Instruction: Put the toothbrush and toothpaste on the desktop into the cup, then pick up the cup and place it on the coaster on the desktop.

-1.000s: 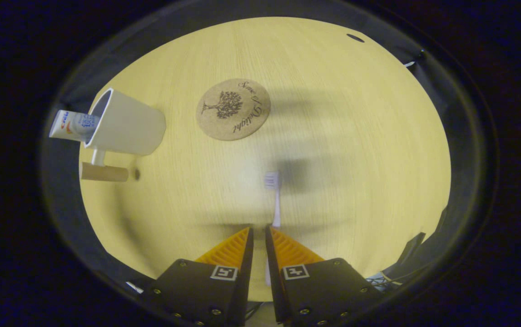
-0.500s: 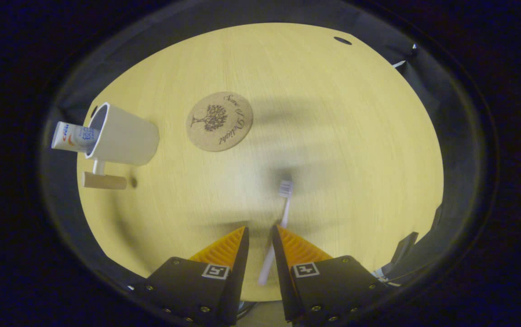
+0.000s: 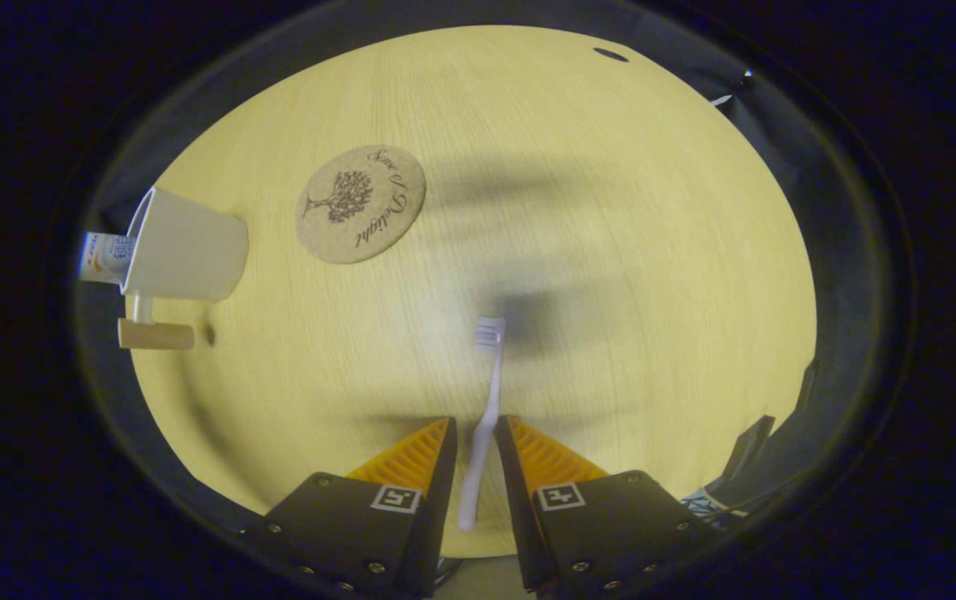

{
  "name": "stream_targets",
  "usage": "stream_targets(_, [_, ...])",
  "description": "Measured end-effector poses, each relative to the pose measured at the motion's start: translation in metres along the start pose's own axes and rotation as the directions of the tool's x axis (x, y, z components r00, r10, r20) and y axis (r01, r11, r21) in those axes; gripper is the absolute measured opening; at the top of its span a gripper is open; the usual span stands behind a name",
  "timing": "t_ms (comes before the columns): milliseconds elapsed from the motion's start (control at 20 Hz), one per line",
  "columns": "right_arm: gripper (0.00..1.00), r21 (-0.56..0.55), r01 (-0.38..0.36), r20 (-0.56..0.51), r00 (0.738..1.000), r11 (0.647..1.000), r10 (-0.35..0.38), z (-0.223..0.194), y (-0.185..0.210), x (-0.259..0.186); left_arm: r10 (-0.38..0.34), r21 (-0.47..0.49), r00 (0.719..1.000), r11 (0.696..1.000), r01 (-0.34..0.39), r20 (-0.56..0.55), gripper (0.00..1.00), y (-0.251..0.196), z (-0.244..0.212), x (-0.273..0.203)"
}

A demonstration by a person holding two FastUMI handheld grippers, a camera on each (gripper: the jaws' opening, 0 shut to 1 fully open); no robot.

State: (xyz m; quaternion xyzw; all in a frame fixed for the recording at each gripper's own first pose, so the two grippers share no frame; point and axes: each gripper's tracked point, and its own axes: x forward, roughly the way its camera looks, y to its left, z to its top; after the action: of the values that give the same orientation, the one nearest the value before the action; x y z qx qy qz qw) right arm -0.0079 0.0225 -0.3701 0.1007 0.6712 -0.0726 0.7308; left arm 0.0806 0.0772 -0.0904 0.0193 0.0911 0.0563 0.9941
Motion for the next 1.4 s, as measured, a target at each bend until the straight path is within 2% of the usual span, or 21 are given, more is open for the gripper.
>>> stream_targets(50, [0.36, 0.008, 0.016, 0.017, 1.000, 1.000, -0.016, 0.002, -0.004, -0.001, 0.001, -0.001, 1.000, 1.000, -0.001, -0.003, 0.58, 0.000, -0.002, -0.001])
stream_targets(100, [0.14, 0.023, 0.014, 0.011, 1.000, 1.000, -0.015, 0.001, -0.003, 0.001, 0.005, -0.002, 1.000, 1.000, -0.005, -0.005, 0.58, 0.001, -0.003, -0.001])
stream_targets(200, [0.12, 0.045, 0.013, 0.030, 0.999, 0.999, -0.015, 0.004, -0.003, 0.003, 0.010, -0.007, 1.000, 1.000, -0.010, -0.010, 0.58, 0.004, -0.004, 0.000])
stream_targets(250, [0.02, 0.044, 0.010, 0.027, 1.000, 0.999, -0.012, 0.004, -0.003, 0.004, 0.011, -0.011, 1.000, 1.000, -0.012, -0.012, 0.58, 0.005, -0.005, -0.001])
stream_targets(450, [0.01, 0.080, -0.074, 0.055, 0.996, 0.994, 0.070, 0.015, 0.013, -0.010, 0.023, -0.015, 1.000, 1.000, -0.023, -0.015, 0.58, 0.011, -0.007, -0.003])
stream_targets(650, [0.01, 0.047, -0.130, 0.160, 0.980, 0.990, 0.121, 0.047, 0.036, -0.047, 0.030, -0.027, 0.999, 0.999, -0.030, -0.021, 0.58, 0.020, -0.019, 0.001])
stream_targets(1050, [0.01, -0.037, -0.279, 0.351, 0.895, 0.960, 0.274, 0.123, 0.103, -0.141, 0.076, -0.027, 0.997, 0.997, -0.076, -0.019, 0.58, 0.046, -0.022, -0.010])
stream_targets(1200, [0.01, -0.074, -0.306, 0.405, 0.860, 0.949, 0.309, 0.148, 0.120, -0.170, 0.104, -0.032, 0.994, 0.994, -0.105, -0.026, 0.58, 0.059, -0.027, -0.017])
stream_targets(1400, [0.01, -0.120, -0.344, 0.496, 0.792, 0.931, 0.356, 0.177, 0.152, -0.200, 0.154, -0.054, 0.987, 0.986, -0.157, -0.050, 0.58, 0.082, -0.038, -0.029])
